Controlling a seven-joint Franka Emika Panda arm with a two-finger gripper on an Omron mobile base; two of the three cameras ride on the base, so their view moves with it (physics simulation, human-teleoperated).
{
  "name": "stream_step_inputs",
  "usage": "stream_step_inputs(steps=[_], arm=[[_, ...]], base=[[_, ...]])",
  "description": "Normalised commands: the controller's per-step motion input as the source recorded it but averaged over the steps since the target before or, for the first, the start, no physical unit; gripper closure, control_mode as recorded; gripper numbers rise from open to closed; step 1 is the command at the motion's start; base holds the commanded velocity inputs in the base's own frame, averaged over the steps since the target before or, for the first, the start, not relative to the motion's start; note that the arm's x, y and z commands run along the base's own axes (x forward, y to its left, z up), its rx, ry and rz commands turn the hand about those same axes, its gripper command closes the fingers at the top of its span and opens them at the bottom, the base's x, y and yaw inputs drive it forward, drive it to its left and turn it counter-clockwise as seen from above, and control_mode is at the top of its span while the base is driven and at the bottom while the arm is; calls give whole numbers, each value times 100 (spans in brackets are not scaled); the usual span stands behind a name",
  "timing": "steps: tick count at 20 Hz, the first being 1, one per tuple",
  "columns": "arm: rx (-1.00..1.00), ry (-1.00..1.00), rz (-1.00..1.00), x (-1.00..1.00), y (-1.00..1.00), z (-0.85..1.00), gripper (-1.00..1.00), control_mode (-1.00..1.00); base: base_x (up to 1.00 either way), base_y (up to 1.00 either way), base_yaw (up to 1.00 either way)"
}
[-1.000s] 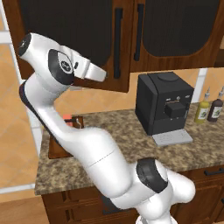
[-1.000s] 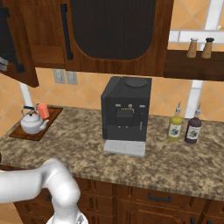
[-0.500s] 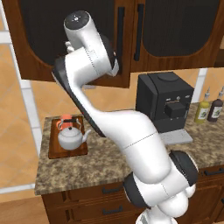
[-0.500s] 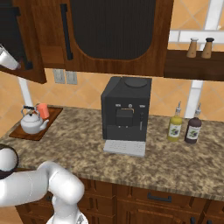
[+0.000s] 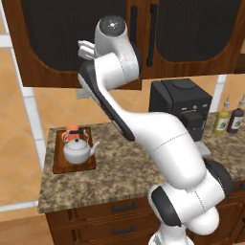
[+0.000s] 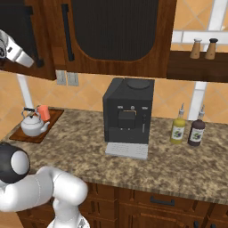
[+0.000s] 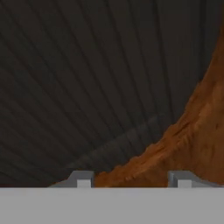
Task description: Pick the kettle from the counter and place it on the tray. Then pick the mug from the cabinet and place it on the tray. Then close the cabinet doors.
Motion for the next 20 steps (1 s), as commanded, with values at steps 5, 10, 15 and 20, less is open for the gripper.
stream_step_inputs(steps=[5, 10, 15, 20], arm=[[4, -40, 17, 78, -8, -34, -100, -100], [10, -27, 18, 78, -10, -6, -100, -100], [6, -29, 13, 65, -7, -16, -100, -100], [5, -24, 9, 59, -1, -22, -100, -100]], base=[[0, 0, 0], [0, 0, 0], [0, 0, 0], [0, 0, 0]])
